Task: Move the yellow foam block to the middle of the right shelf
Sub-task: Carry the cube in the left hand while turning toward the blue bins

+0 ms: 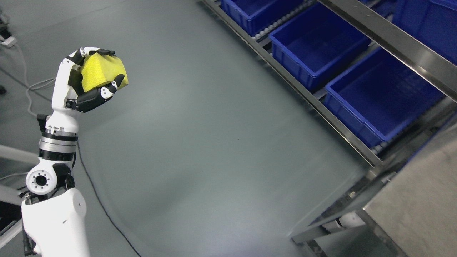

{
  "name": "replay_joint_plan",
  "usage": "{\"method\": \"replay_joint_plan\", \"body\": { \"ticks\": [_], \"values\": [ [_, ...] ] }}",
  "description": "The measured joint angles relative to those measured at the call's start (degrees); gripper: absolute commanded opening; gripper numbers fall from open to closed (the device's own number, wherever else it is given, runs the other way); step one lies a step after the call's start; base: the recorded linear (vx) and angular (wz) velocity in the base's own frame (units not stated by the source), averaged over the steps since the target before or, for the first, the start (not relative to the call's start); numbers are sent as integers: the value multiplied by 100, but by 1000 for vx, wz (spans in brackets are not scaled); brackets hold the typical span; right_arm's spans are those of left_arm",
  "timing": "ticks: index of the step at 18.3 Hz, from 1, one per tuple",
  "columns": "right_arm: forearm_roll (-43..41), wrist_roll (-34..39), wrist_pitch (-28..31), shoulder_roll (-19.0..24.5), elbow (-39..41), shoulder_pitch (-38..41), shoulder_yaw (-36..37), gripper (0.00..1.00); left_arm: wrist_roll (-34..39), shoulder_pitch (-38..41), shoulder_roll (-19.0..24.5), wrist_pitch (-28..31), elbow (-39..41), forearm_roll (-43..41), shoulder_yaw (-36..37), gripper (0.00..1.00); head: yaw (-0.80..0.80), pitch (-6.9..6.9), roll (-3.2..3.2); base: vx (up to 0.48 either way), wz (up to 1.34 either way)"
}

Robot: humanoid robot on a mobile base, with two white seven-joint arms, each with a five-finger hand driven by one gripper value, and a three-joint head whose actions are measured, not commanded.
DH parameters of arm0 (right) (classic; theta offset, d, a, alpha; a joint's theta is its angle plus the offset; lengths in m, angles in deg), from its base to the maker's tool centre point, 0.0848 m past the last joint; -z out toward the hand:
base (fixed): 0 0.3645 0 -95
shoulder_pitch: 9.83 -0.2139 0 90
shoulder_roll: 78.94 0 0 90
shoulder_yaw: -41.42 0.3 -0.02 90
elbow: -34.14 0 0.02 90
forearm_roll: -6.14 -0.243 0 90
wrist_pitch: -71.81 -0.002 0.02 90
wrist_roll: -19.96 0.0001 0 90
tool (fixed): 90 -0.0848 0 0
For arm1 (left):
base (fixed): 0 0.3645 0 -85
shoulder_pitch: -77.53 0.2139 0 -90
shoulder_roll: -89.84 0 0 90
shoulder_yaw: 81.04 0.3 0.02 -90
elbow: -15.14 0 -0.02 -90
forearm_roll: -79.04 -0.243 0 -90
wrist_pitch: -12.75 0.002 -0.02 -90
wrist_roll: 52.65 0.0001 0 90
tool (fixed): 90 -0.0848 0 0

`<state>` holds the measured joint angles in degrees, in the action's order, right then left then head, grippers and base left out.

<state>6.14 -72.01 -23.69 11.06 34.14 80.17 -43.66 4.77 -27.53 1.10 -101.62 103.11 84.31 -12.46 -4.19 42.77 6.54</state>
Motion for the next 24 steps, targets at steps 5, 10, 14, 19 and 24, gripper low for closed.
{"method": "replay_joint_plan", "body": {
  "ticks": [5, 10, 14, 19, 24],
  "values": [
    [0, 0, -18, 0, 0, 0, 0, 100, -6, 23, -47, -198, -274, 81, -126, 0, 0, 0, 0, 101, 700],
    [0, 0, -24, 0, 0, 0, 0, 100, -10, 32, -77, -225, -450, 100, -181, 0, 0, 0, 0, 115, 431],
    [0, 0, -1, 0, 0, 0, 0, 100, -5, 95, -93, -160, -552, 105, -184, 0, 0, 0, 0, 178, 281],
    [0, 0, 3, 0, 0, 1, 0, 100, 5, 135, -105, -132, -628, 111, -187, 0, 0, 0, 0, 273, 66],
    [0, 0, 5, 0, 0, 0, 0, 100, 5, 143, -113, -109, -676, 114, -193, 0, 0, 0, 0, 365, -132]
  ]
}}
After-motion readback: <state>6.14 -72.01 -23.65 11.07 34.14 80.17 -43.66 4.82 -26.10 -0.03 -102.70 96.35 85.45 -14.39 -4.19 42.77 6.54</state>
